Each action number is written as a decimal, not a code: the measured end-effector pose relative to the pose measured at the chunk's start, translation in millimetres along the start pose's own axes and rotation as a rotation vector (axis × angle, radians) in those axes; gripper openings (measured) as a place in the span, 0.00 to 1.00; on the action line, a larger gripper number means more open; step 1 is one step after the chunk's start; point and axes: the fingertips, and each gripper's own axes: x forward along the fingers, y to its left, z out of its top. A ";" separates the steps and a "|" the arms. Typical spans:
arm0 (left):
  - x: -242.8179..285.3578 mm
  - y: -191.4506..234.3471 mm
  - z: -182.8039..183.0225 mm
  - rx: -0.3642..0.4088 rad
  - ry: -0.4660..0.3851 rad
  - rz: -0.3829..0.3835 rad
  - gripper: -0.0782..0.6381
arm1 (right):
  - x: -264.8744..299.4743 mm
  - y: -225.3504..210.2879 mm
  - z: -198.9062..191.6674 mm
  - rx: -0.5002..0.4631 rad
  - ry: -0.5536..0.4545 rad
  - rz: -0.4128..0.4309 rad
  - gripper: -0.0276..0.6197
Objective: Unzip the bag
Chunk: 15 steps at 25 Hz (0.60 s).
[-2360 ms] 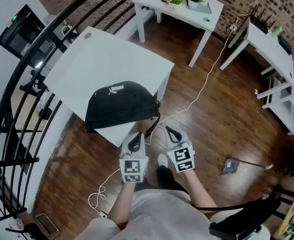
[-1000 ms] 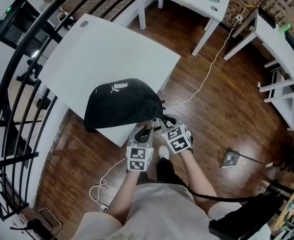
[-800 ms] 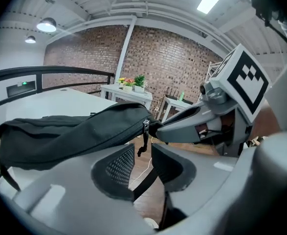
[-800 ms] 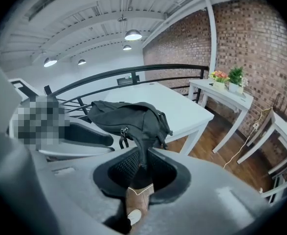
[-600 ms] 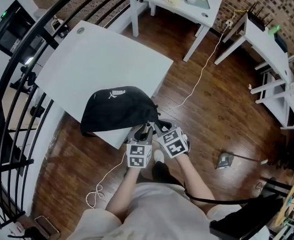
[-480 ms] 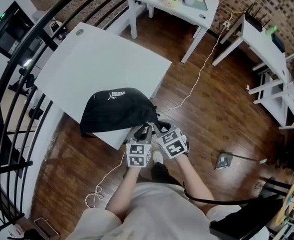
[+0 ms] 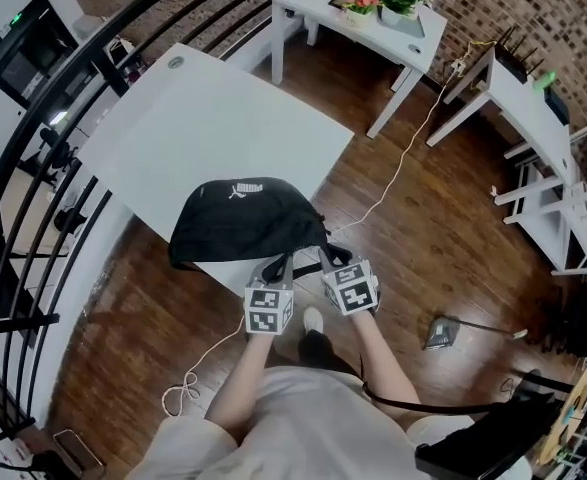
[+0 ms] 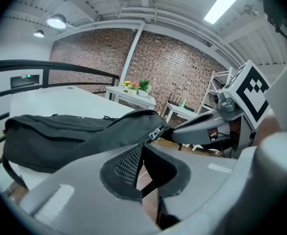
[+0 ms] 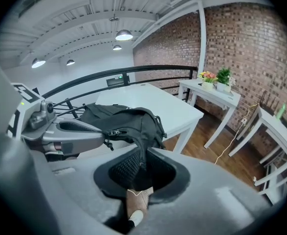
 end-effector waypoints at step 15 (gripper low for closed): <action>-58.5 105.1 -52.8 0.013 0.065 0.125 0.14 | 9.7 -6.2 -14.6 0.066 0.017 -0.077 0.10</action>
